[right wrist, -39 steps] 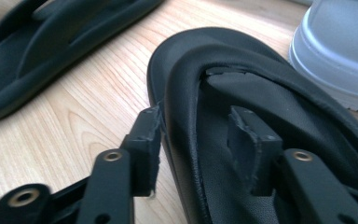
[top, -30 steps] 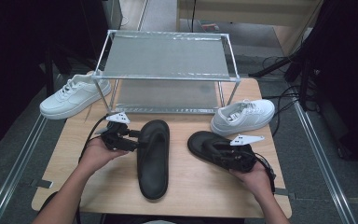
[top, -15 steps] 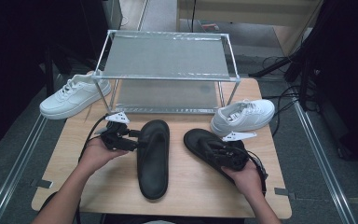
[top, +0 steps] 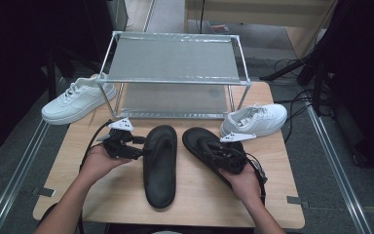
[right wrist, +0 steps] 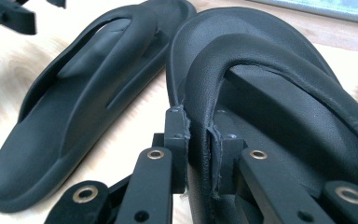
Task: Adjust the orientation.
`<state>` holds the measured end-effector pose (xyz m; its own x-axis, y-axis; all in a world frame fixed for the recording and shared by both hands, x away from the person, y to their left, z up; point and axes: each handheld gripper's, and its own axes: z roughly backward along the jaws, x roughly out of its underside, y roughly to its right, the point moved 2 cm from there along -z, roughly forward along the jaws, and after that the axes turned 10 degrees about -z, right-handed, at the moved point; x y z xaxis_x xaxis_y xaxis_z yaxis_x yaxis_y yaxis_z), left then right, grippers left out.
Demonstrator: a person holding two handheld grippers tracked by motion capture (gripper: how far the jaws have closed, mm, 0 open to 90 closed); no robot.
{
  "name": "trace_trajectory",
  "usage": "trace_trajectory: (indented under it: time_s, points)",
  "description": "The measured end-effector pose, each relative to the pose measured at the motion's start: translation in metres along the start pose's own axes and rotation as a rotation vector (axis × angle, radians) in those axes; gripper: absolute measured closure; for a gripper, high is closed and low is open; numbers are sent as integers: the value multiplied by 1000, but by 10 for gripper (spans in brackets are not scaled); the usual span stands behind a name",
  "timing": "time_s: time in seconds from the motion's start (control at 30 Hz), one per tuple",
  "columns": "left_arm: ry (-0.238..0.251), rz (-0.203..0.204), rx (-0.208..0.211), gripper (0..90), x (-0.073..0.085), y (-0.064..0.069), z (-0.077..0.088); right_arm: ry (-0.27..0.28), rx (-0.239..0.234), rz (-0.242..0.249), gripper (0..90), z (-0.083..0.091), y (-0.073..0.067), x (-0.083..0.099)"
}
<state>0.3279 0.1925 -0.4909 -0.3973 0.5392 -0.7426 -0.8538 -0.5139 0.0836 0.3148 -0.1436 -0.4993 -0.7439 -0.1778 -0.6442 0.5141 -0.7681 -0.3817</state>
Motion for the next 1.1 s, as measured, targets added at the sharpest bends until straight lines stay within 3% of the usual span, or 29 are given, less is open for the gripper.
trace_trajectory:
  time_s: [0.2, 0.37, 0.6, 0.9, 0.97, 1.1]
  points:
    - [4, 10, 7, 423, 4, 0, 3, -15, 40, 10, 805, -20, 0, -6]
    - [2, 7, 34, 657, 5, 5, 7, -27, 72, 14, 803, -32, 2, -10]
    - [-31, 7, 33, 786, 11, 4, 7, -17, 66, 5, 790, -42, -2, -14]
    - [-71, -2, 26, 845, 16, 3, 2, -4, 47, -1, 763, -52, -5, -21]
    - [-65, 5, 26, 846, 17, 3, 1, 1, 31, -6, 697, -51, -4, -22]
    - [-67, 1, 30, 854, 18, 2, 1, 9, 6, 2, 686, -40, -3, -24]
